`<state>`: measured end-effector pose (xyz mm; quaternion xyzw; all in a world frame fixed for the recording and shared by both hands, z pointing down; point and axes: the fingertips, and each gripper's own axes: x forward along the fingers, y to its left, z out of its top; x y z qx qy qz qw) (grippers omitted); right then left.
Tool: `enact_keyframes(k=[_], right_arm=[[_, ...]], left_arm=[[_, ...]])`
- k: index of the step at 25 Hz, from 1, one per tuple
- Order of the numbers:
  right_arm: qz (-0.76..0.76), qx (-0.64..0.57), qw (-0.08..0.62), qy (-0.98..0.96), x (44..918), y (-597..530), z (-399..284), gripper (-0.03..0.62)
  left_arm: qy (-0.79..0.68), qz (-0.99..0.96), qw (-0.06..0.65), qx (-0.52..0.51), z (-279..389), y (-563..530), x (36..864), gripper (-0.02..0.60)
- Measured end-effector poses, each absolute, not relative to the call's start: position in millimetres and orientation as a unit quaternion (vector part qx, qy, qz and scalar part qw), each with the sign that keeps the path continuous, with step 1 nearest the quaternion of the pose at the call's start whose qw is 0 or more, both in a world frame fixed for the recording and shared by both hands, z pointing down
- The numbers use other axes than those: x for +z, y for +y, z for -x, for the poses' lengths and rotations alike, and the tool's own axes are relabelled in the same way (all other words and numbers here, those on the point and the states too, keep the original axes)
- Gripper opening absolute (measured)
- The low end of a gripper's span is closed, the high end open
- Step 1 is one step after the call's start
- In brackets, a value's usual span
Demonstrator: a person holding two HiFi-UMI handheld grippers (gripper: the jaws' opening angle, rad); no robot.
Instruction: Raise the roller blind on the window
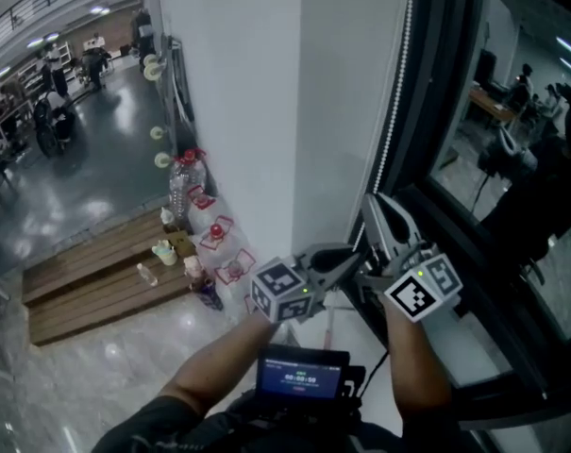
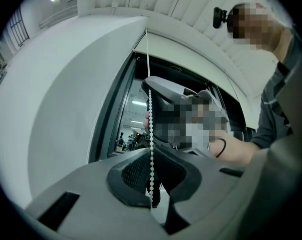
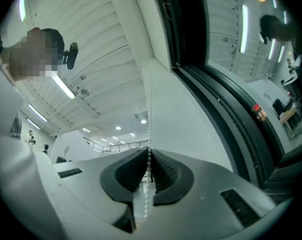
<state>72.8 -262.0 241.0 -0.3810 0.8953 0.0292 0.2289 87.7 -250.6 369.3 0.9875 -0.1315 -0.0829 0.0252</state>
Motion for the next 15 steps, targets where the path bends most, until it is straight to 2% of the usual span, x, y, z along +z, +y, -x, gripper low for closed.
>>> enact_keyframes(k=[3,9,15], right_arm=[[0.376,0.03,0.237,0.896,240.7,-261.4,-74.2,0.011],[0.392,0.018,0.211,0.896,267.4,-268.4,-75.6,0.012],[0.404,0.004,0.193,0.894,300.6,-270.7,-85.4,0.012]], left_arm=[[-0.126,-0.988,0.027,-0.086,-89.1,-250.0,368.0,0.006],[-0.131,-0.988,0.053,-0.057,-93.4,-252.7,395.0,0.006],[-0.135,-0.989,0.049,-0.021,-103.0,-254.3,427.5,0.006]])
